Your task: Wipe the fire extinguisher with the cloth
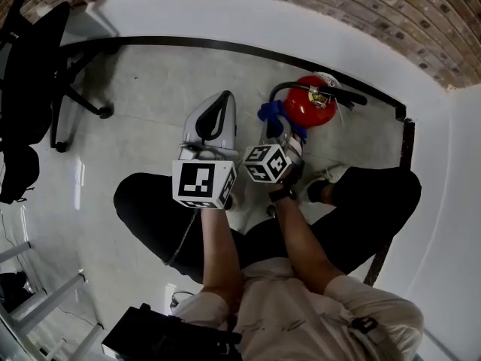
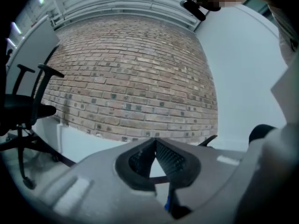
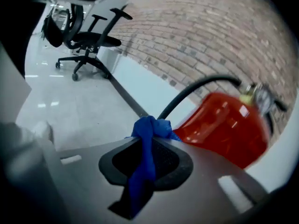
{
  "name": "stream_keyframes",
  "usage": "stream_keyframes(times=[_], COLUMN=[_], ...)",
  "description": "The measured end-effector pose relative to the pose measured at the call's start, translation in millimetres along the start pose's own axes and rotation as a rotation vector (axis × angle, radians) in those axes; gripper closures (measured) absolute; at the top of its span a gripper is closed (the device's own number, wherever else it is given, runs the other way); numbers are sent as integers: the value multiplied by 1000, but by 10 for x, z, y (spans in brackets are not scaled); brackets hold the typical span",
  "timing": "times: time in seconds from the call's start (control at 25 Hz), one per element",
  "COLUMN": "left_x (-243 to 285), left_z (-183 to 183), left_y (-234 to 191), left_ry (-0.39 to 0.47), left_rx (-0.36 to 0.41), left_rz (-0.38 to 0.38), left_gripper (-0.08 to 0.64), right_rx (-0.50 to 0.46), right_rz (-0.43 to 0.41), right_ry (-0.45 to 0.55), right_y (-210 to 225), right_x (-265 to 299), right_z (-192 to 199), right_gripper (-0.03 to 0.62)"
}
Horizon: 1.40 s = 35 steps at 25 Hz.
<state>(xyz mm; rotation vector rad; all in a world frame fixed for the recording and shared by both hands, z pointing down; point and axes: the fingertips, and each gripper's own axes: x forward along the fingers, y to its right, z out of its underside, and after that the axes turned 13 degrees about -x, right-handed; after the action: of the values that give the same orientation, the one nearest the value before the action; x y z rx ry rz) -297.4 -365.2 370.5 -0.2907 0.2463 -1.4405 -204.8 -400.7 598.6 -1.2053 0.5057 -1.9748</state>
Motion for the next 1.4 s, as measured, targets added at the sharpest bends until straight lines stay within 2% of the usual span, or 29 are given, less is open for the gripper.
stream_keyframes(times=[0.24, 0.4, 0.48, 0.6, 0.72, 0.84, 0.92, 1.0, 1.12, 1.2, 1.28, 1.4], left_x=[-36, -95, -131, -173, -171, -118, -55, 12, 137, 269, 389, 463], left_z=[261, 514, 612, 640, 589, 484, 371, 240, 60, -30, -45, 52], left_y=[-314, -484, -562, -653, -654, -603, -571, -497, -323, -192, -23, 240], left_ry=[-57, -100, -128, -130, -119, -106, -82, -53, -24, -13, -14, -34], left_rx=[-38, -28, -26, -45, -28, -33, -39, -28, -6, 0, 2, 14], left_rz=[-57, -91, -106, -150, -144, -123, -114, -94, -43, -5, 32, 75], left_gripper=[560, 560, 560, 560, 560, 560, 560, 560, 560, 560, 560, 560], right_rx=[201, 243, 294, 420, 465, 495, 476, 471, 544, 578, 596, 530], right_rz=[-79, -108, -160, -256, -289, -346, -371, -351, -224, -111, -5, 68], right_ry=[-139, -213, -287, -415, -409, -281, -130, 35, 317, 455, 530, 600], right_y=[-737, -1143, -1385, -1684, -1715, -1573, -1319, -924, -197, 345, 880, 1322], right_x=[649, 1039, 1184, 1365, 1382, 1144, 803, 310, -467, -823, -1067, -1307], right_z=[682, 1007, 1202, 1600, 1626, 1353, 996, 608, 150, -28, -130, -317], right_gripper=[526, 528, 528, 529, 531, 530, 529, 529, 529, 529, 529, 529])
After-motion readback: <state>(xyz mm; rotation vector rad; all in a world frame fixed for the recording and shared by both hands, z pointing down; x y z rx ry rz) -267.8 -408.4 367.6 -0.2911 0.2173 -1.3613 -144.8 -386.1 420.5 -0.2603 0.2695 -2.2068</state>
